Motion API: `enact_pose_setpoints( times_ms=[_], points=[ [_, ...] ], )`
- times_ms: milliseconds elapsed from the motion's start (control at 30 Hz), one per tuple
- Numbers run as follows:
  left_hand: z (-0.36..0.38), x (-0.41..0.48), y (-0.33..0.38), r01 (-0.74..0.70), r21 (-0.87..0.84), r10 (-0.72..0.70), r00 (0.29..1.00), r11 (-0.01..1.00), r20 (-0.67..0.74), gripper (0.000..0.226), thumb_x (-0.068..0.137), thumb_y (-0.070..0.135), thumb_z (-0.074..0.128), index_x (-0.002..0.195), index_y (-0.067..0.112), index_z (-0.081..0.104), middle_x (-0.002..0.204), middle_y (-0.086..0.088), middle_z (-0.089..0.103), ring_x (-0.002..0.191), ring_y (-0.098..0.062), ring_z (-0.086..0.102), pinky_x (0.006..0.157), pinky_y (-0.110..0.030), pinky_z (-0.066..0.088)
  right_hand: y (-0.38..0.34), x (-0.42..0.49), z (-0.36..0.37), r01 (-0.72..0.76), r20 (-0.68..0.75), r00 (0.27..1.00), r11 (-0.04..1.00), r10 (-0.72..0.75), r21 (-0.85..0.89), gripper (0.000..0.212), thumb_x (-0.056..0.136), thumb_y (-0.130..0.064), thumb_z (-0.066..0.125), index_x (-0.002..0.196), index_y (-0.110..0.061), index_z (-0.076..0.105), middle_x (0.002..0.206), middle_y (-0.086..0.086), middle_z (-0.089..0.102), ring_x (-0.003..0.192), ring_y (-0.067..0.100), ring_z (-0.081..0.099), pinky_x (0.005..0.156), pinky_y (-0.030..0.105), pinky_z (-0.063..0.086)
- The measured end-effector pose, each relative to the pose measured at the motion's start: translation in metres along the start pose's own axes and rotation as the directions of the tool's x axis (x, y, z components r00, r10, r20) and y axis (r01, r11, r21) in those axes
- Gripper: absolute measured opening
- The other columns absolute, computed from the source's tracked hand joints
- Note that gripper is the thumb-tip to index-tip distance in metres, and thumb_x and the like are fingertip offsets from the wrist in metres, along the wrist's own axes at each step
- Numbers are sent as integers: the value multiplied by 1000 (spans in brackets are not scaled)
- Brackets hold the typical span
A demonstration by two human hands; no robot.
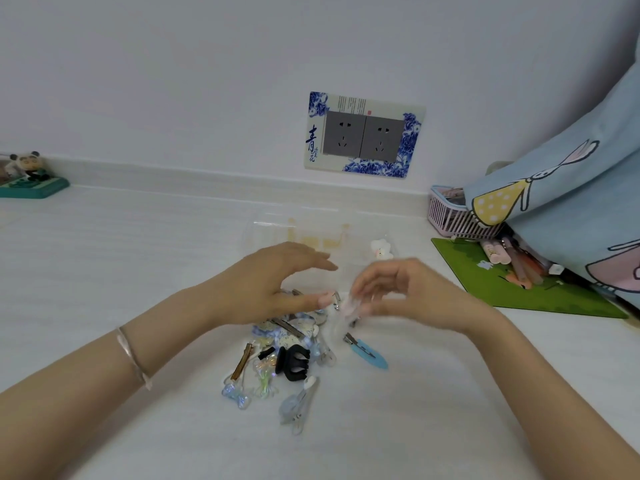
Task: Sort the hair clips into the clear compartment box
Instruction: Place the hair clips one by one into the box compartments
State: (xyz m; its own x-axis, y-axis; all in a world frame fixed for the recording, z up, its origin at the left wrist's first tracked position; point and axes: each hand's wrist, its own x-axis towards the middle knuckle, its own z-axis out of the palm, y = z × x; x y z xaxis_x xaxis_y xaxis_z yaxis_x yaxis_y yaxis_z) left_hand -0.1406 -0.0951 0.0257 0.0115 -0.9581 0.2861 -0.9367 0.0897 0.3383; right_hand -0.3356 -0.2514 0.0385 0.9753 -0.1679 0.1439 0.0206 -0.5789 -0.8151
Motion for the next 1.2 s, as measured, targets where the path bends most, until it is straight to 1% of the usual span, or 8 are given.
enact_pose_setpoints(
  times_ms=[67,200,367,533,633,767,900,1200],
  points=[
    [3,-4,1,20,26,-21,998,999,52,62,79,71,48,133,42,43,146,21,38,136,3,24,109,-20,21,2,6,-12,57,-277,960,996,-35,69,20,71,-14,79,84,-27,70,83,-8,75,79,5,67,75,16,50],
    [2,-12,-2,50,-25,-49,998,998,47,59,77,69,48,130,44,45,144,25,40,137,7,22,110,-20,22,8,26,-33,9,-588,799,980,-128,-201,13,75,-16,77,82,-25,69,79,-17,71,73,-6,64,71,10,45],
    [-2,-18,4,89,-82,-79,990,993,119,58,68,70,59,120,47,55,128,23,52,120,9,42,104,-24,38,19,48,-37,-117,-552,829,939,-87,-325,9,78,-25,75,85,-20,72,84,-14,72,75,-4,64,73,1,39],
    [2,-24,4,27,-166,11,974,986,225,60,57,75,68,112,57,53,129,41,34,123,22,26,96,1,26,25,54,-37,-167,-547,835,925,-51,-342,8,76,-27,76,83,-24,74,81,-17,70,80,-5,64,73,4,42],
    [16,-26,-2,-17,-158,64,952,987,299,71,47,85,64,113,62,49,137,42,24,132,17,15,104,-17,22,28,53,-31,-215,-478,878,911,22,-353,7,83,-24,70,88,-22,75,88,-14,70,94,4,64,89,23,44],
    [30,-26,-8,-56,-127,97,932,990,349,83,41,87,64,118,64,43,145,40,14,139,7,6,107,-35,17,26,44,-21,-186,-511,859,917,-21,-352,15,88,-25,63,100,-21,72,108,-9,69,110,7,58,99,21,38],
    [25,-26,-1,-40,-149,88,940,988,331,78,47,82,69,118,60,44,144,37,18,138,8,8,108,-31,20,10,25,-9,-44,-505,850,936,-148,-348,11,86,-25,65,94,-26,73,104,-11,70,104,-1,58,91,7,37],
    [16,-26,22,-25,-165,47,990,986,132,53,67,51,77,114,41,57,137,19,42,128,12,26,104,-7,23,9,-6,13,15,-367,925,972,-103,-235,9,81,-19,71,88,-24,74,88,-11,72,86,3,59,80,12,41]
  ],
)
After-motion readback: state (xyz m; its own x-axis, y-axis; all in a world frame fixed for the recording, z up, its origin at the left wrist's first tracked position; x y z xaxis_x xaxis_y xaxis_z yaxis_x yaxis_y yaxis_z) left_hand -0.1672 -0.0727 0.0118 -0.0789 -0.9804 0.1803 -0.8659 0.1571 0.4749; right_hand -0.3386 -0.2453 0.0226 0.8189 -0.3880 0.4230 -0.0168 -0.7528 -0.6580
